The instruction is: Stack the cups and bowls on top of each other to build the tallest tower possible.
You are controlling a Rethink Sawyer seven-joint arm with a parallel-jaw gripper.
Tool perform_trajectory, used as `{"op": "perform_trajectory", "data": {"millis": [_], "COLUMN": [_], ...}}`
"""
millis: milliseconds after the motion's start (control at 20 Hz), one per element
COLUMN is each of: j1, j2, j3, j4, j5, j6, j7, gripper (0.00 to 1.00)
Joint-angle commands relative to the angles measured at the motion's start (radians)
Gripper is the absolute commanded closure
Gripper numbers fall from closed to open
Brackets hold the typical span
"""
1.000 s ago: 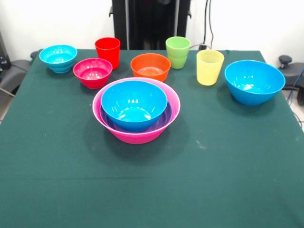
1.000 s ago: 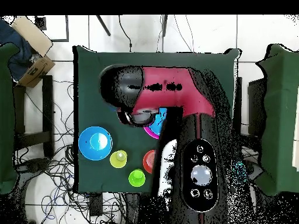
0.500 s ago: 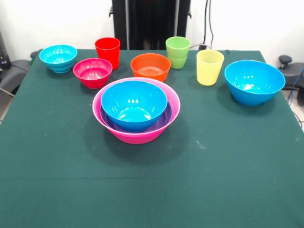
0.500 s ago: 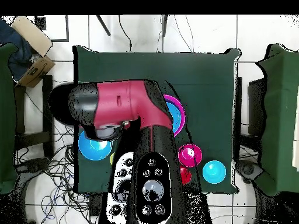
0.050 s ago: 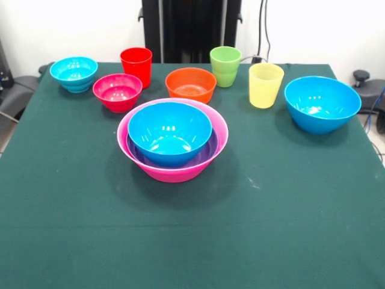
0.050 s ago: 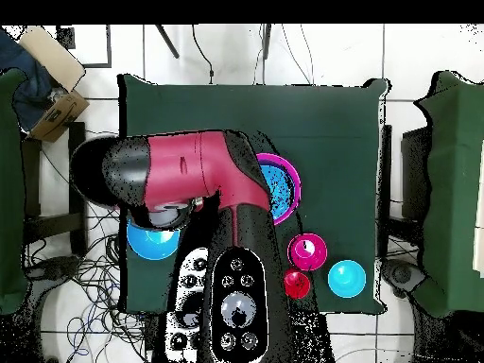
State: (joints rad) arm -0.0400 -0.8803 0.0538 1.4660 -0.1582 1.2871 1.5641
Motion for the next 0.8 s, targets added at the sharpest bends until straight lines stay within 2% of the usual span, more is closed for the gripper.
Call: {"op": "perform_trajectory", "data": {"millis": [50, 350, 800], "j1": [-0.03, -0.027, -0.04], "j2": [0.08, 0.125, 0.165], "j3": [0.017, 0.019, 0.02], "j4": [0.13, 0.102, 0.125], "j5": [-0.021, -0.027, -0.021], "j6": [-0.168, -0.186, -0.294], "j7": [0.107, 0.127, 0.112], "gripper": [0.0, 0.0, 0.0]}}
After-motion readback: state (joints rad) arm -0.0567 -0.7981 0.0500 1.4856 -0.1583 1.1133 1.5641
